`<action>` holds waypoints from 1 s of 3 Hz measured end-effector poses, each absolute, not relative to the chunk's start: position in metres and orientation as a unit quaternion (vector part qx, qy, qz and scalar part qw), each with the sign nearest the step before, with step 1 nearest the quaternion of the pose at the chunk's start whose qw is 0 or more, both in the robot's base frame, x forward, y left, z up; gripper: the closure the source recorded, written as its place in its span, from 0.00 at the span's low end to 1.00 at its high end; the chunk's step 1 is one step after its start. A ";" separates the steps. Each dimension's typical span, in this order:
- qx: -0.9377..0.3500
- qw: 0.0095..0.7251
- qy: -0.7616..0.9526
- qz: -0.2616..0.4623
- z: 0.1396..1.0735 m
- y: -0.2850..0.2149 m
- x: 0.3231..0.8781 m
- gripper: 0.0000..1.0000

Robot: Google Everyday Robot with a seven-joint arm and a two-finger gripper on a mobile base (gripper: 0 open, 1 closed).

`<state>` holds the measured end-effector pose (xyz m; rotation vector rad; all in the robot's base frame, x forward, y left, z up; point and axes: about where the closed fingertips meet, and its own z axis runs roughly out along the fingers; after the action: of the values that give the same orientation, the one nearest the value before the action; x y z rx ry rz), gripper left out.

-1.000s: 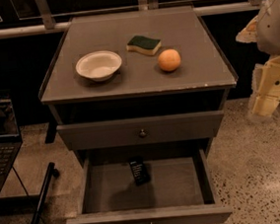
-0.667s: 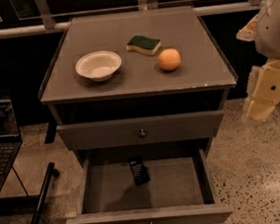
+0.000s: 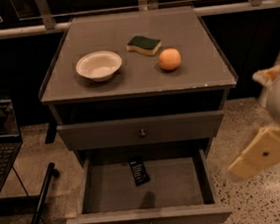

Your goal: Pick rxbar chocolate from middle drawer and place on counter

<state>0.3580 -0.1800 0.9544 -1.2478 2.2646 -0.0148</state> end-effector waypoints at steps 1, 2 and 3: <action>-0.418 0.299 0.855 0.069 0.883 -0.173 0.362 0.00; -0.389 0.323 0.857 0.101 0.864 -0.166 0.375 0.00; -0.387 0.344 0.852 0.079 0.876 -0.163 0.364 0.00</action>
Offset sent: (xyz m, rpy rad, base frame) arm 0.0010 0.0067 -0.0602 0.1488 0.0265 -0.0454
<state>0.3643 -0.1628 0.8762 -1.0052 2.2133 0.2060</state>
